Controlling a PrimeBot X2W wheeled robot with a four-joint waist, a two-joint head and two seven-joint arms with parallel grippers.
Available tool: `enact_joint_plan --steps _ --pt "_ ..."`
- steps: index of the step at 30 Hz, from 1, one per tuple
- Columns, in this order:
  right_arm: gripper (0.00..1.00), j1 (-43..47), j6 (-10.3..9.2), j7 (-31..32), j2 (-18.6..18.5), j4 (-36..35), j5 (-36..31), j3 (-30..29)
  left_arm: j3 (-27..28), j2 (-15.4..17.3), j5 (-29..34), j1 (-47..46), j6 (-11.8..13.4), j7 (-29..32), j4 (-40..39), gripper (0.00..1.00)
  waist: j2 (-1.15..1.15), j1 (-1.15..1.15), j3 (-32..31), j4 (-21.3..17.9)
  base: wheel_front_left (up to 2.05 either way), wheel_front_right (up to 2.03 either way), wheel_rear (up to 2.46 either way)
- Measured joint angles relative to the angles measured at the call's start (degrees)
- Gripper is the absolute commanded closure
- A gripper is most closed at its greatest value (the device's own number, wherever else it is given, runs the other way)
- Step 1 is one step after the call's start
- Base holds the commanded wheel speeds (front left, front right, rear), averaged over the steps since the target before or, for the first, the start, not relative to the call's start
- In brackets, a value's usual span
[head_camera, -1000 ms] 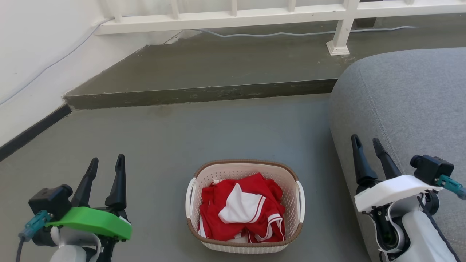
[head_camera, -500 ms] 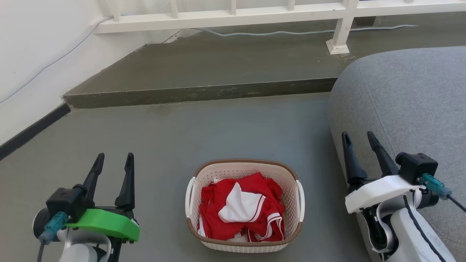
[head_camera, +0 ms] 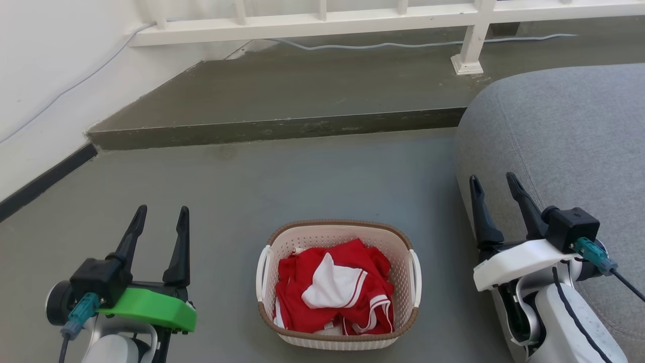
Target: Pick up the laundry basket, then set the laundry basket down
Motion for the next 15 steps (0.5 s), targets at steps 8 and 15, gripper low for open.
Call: enact_joint_plan --steps 8,15 --pt "0.0 0.0 0.14 0.0 0.4 0.1 -0.2 -0.3 0.2 -0.6 0.0 0.0 -0.1 0.0 1.1 0.0 0.0 0.0 0.1 -0.2 0.0 0.0 0.0" --pt "0.0 0.0 0.2 0.0 0.6 0.1 -0.5 -0.6 0.7 -0.7 -0.2 0.0 -0.5 0.0 1.4 0.0 0.0 0.0 0.3 -0.4 0.0 0.0 0.0"
